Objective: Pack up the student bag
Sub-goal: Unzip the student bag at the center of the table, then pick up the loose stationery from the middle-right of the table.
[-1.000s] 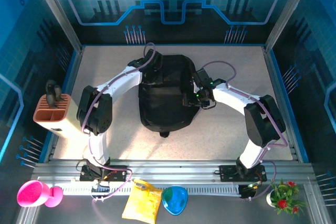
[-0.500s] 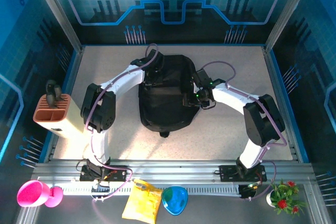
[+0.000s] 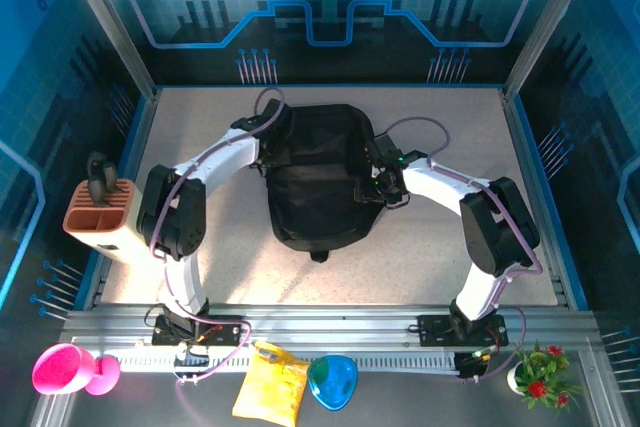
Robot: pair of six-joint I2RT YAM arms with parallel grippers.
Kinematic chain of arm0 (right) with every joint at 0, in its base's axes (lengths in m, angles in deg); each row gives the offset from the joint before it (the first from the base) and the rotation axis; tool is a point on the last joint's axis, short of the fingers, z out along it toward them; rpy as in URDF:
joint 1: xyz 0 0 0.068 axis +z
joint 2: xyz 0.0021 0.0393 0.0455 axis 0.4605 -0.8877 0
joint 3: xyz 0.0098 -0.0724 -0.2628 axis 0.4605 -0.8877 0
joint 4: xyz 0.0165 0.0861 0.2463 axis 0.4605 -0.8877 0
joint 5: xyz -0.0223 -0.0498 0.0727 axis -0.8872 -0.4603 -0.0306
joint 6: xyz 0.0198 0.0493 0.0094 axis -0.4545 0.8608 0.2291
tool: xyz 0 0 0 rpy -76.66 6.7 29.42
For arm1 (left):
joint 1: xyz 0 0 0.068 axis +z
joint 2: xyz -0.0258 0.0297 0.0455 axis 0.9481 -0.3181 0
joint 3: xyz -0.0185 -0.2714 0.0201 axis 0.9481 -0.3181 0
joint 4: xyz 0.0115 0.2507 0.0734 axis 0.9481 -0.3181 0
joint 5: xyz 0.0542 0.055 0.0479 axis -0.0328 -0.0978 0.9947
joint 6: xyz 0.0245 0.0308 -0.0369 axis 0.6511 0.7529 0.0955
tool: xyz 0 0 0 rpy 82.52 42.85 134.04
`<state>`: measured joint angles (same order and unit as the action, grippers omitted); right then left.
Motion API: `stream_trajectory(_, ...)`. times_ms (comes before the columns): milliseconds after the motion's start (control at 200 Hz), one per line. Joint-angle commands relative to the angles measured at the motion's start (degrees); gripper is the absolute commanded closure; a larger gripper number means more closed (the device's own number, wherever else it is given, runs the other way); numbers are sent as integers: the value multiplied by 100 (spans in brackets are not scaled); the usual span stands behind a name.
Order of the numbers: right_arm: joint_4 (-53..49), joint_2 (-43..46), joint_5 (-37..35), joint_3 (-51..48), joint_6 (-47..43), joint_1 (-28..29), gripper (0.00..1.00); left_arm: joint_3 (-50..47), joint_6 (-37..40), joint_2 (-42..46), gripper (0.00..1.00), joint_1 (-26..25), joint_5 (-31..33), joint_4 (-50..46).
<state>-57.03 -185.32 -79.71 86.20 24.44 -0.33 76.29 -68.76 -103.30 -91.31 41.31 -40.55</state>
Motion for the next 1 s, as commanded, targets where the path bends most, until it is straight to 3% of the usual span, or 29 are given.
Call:
stream_trajectory(0, -169, -152, -70, 135, -131, -112, 48, -254, -186, 392, 100, 222, 291, 101)
stream_trajectory(135, -96, -129, 305, 448, -286, -110, 48, -461, -263, 656, 100, 297, 158, 228)
stream_trajectory(305, -195, 366, 326, 615, -429, -166, 39, -794, -401, 1161, 51, 392, -38, 352)
stream_trajectory(425, -490, 820, -68, 529, -420, -384, 31, -1106, -416, 1653, 34, 472, -286, 435)
stream_trajectory(685, -1613, 1427, -1353, -142, -41, -1198, 22, -1736, 51, 2461, 20, 500, -910, 735)
stream_trajectory(996, -1869, 1148, -1622, -515, -15, -2483, 15, -2089, 557, 2680, 9, 509, -1132, 1064)
